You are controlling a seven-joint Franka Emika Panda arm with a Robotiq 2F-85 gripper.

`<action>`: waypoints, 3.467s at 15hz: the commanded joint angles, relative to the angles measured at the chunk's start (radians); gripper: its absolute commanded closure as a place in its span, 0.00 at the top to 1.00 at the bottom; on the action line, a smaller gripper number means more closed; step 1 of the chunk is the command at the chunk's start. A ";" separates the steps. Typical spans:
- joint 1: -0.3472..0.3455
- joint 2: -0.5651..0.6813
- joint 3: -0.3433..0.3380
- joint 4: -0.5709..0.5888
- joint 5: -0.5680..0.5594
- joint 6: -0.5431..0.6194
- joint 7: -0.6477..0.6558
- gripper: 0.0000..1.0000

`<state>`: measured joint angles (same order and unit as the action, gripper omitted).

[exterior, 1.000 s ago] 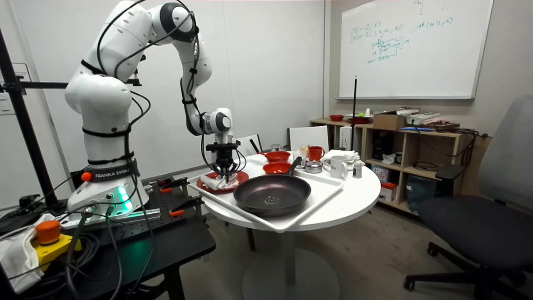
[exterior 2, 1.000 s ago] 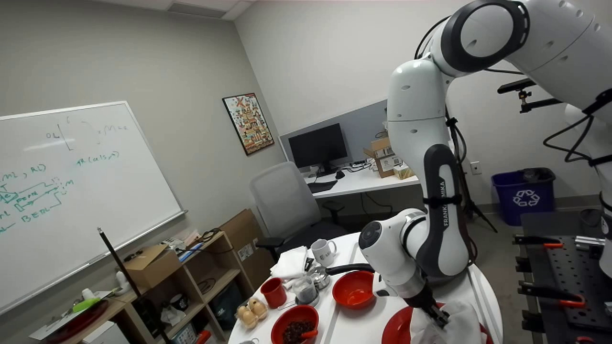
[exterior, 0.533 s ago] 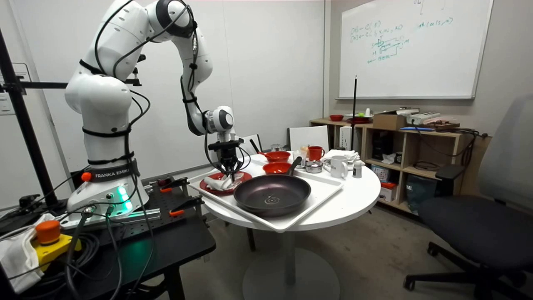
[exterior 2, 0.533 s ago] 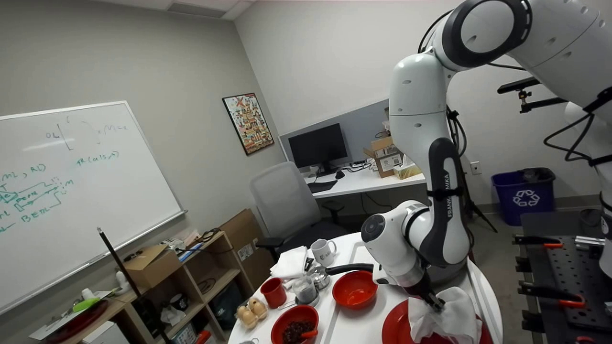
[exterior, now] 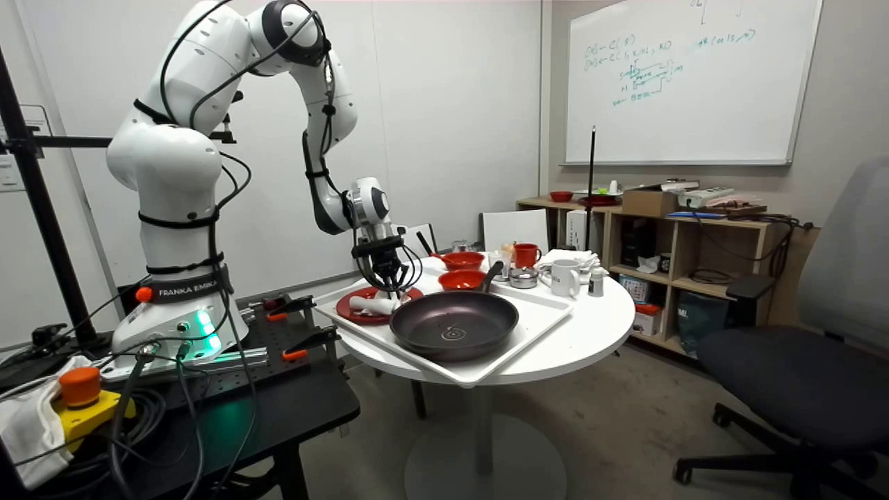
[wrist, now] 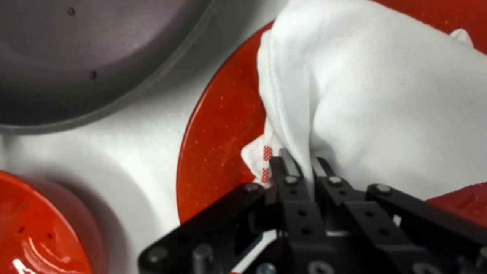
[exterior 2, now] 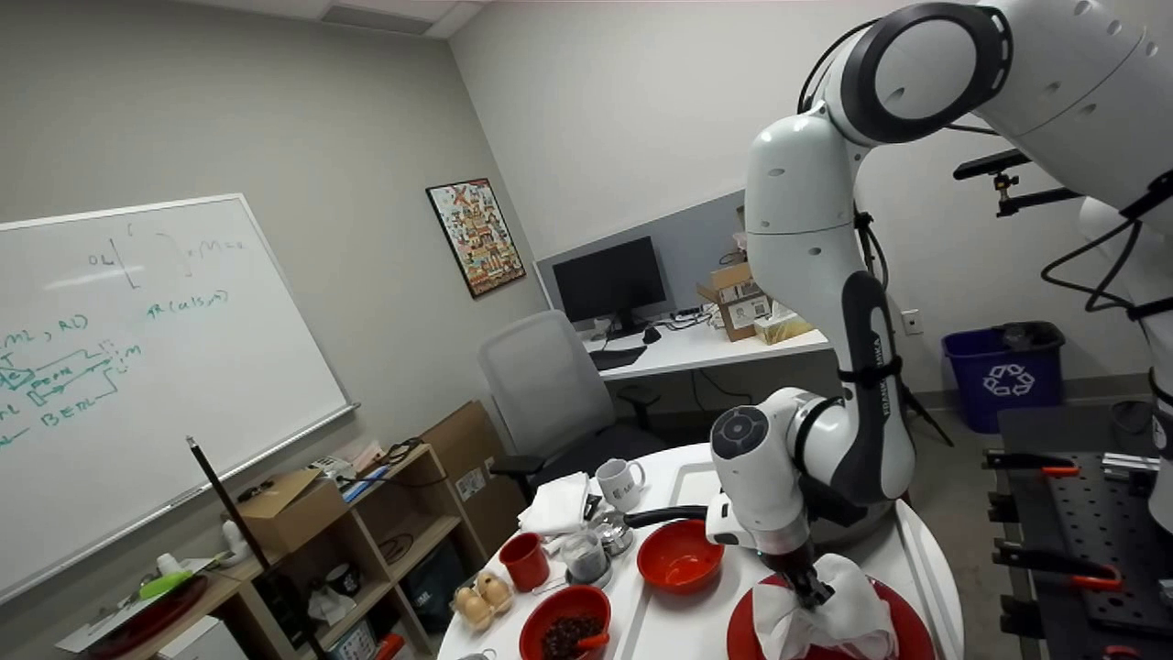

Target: Wipe the red plate with a towel

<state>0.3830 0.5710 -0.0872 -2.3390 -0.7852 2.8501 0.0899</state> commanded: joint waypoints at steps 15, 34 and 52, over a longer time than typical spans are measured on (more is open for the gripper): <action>0.173 -0.071 -0.183 0.016 0.009 0.646 0.059 0.07; -0.101 0.045 0.230 0.483 0.599 0.020 -0.062 0.07; -0.041 0.166 0.228 0.847 0.651 -0.339 -0.037 0.07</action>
<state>0.3161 0.7388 0.1519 -1.5257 -0.1325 2.5333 0.0470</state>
